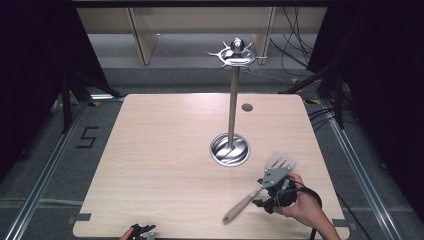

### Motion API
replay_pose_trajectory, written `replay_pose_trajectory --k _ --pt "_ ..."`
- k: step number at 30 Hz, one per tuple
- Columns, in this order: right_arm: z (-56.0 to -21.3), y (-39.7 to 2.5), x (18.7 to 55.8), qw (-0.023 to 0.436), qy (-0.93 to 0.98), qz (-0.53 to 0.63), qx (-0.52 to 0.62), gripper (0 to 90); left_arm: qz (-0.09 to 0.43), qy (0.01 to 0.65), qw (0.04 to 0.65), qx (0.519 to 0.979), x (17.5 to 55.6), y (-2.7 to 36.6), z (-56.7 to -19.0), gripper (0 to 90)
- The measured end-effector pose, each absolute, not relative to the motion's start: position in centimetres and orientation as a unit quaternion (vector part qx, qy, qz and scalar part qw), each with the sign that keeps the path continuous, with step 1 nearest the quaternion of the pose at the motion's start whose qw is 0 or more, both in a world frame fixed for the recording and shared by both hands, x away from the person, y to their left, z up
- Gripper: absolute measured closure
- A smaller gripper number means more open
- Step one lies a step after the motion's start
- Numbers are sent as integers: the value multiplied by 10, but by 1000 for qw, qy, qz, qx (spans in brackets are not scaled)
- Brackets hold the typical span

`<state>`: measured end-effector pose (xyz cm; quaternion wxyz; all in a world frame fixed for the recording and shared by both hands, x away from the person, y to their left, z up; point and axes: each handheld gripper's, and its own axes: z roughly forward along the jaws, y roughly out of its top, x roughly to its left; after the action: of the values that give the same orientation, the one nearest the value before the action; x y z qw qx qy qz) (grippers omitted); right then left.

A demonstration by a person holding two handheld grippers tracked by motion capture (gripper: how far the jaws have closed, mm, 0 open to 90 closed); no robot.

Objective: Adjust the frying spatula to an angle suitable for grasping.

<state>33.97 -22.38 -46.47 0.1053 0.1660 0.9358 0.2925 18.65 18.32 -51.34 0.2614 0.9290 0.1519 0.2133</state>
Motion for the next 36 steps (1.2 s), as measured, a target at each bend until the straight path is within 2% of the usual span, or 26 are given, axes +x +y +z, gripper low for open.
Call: replay_pose_trajectory --k 5,10,21,36 --pt "-468 -214 345 96 946 277 140 339 229 157 261 924 185 183 -514 175" --pt "-471 -206 348 77 955 262 113 362 222 154 262 927 186 182 -515 175" --pt "-483 -201 362 36 964 248 92 358 220 154 263 927 186 182 -515 175" --pt "-489 -193 367 14 975 210 68 397 220 155 262 927 186 182 -515 175"
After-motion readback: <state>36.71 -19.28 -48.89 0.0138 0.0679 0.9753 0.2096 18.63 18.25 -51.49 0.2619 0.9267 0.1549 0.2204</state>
